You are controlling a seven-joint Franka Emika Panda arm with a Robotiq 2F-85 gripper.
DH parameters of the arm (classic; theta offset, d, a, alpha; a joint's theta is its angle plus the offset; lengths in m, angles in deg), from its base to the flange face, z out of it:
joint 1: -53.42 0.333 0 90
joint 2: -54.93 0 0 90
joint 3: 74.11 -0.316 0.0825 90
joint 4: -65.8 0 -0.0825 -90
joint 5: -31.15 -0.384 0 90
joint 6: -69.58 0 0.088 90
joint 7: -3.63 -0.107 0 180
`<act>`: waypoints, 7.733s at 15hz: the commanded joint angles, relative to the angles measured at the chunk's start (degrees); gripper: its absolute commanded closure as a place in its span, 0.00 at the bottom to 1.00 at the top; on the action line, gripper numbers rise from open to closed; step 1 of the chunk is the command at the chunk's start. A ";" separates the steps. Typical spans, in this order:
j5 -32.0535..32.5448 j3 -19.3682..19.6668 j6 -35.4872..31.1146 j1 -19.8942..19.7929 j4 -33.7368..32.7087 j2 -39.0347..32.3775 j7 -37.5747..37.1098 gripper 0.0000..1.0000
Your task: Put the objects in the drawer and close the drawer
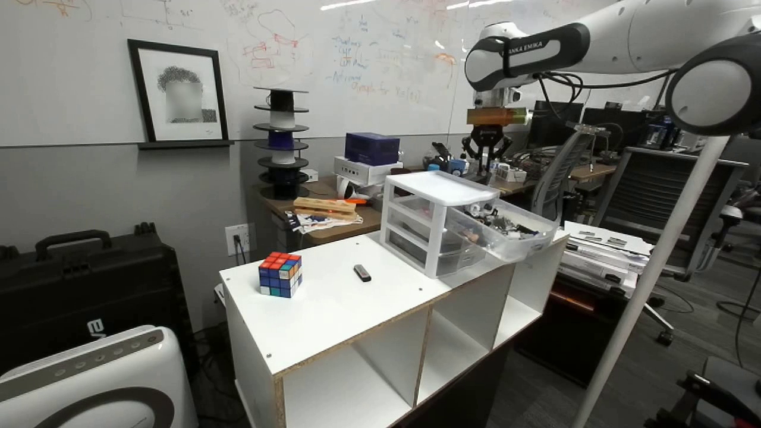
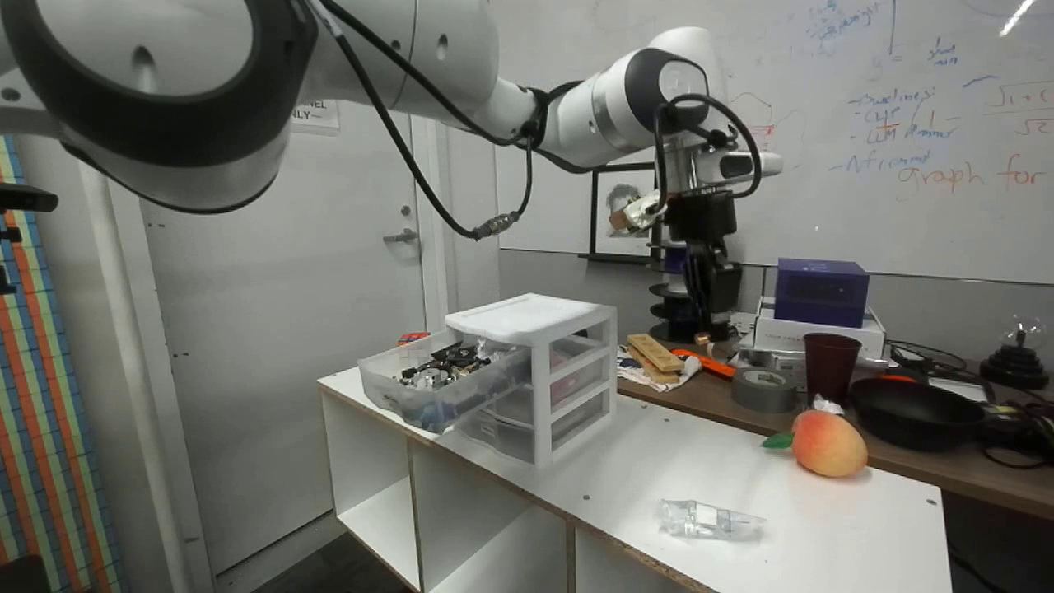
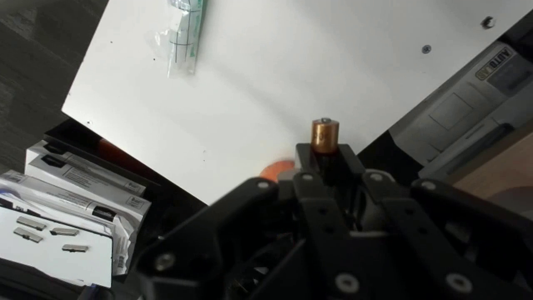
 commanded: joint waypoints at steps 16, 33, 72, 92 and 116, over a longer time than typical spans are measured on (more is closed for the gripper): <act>18.37 -0.96 -8.58 13.14 42.96 36.11 26.33 0.96; 22.12 -7.94 -16.73 12.99 59.38 45.68 28.58 0.96; 7.96 -2.67 -33.46 0.76 90.22 58.65 34.11 0.00; -10.54 -1.80 -16.66 -3.67 45.95 18.53 20.09 0.00; -1.35 1.45 -8.91 -3.10 26.60 1.77 13.04 0.34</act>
